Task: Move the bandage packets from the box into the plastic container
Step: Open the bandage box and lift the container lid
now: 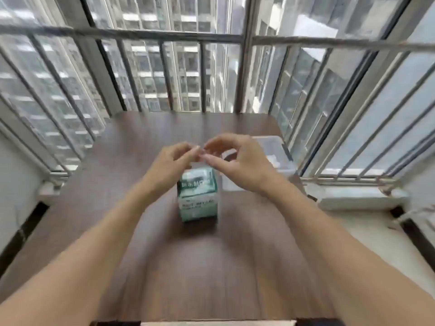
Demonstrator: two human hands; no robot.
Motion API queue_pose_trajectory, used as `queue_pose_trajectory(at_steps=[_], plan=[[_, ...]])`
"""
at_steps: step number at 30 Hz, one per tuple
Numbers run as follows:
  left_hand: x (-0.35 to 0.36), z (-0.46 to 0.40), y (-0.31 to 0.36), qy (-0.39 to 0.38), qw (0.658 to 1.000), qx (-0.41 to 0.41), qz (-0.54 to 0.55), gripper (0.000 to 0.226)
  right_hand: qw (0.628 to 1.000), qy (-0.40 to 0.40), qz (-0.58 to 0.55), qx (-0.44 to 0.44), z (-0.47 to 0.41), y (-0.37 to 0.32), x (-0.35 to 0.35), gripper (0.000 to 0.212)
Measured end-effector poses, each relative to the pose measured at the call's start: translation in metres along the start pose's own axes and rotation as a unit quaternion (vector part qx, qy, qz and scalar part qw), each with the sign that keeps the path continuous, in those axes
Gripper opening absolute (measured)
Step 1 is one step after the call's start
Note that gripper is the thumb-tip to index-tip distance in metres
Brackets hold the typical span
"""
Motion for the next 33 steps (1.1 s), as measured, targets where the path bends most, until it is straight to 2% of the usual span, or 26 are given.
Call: queue_pose_trajectory(at_steps=[1, 4, 5, 9, 11, 15, 17, 20, 22, 28, 33], plan=[[0.0, 0.009, -0.012, 0.005, 0.999, 0.007, 0.052, 0.02, 1.0, 0.006, 0.002, -0.015, 0.01, 0.0, 0.009, 0.026], [0.0, 0.042, -0.037, 0.007, 0.985, 0.032, 0.171, 0.068, 0.999, 0.025, 0.021, -0.04, 0.036, -0.007, 0.037, 0.042], [0.003, 0.054, -0.042, 0.007, 0.98, 0.044, 0.193, 0.076, 0.998, 0.035, 0.016, -0.043, 0.043, -0.008, 0.043, 0.043], [0.009, 0.076, -0.037, 0.01, 0.991, 0.082, 0.104, 0.098, 0.998, 0.06, 0.015, 0.002, 0.054, -0.015, 0.05, 0.035], [0.012, 0.072, -0.04, 0.026, 0.993, 0.093, 0.067, 0.097, 0.998, 0.054, 0.037, 0.015, 0.052, -0.013, 0.052, 0.034], [0.005, 0.064, -0.043, 0.127, 0.986, 0.104, 0.0, 0.079, 0.993, 0.025, 0.114, 0.004, 0.036, -0.013, 0.058, 0.036], [0.002, 0.053, -0.043, 0.15, 0.983, 0.106, -0.01, 0.086, 0.987, 0.005, 0.16, -0.003, 0.023, -0.014, 0.058, 0.039], [-0.002, 0.03, -0.045, 0.145, 0.985, 0.089, -0.026, 0.116, 0.98, -0.011, 0.196, -0.015, 0.001, -0.014, 0.058, 0.042], [-0.003, 0.023, -0.05, 0.137, 0.987, 0.086, -0.009, 0.123, 0.977, -0.022, 0.21, -0.028, -0.008, -0.014, 0.059, 0.043], [-0.002, 0.021, -0.056, 0.139, 0.986, 0.091, 0.02, 0.129, 0.959, -0.077, 0.273, -0.02, -0.029, -0.018, 0.046, 0.046], [-0.007, 0.021, -0.054, 0.163, 0.982, 0.091, 0.033, 0.12, 0.961, -0.044, 0.273, -0.034, -0.029, -0.021, 0.051, 0.045]])
Point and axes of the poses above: each hand's wrist, its own z-axis away from the middle knuckle, its own x-axis out of the palm, y = z × x, the point moved 8 cm from there along -z, towards the middle knuckle, and after that the axes turned 1 degree about -x, right-handed, at the moved point
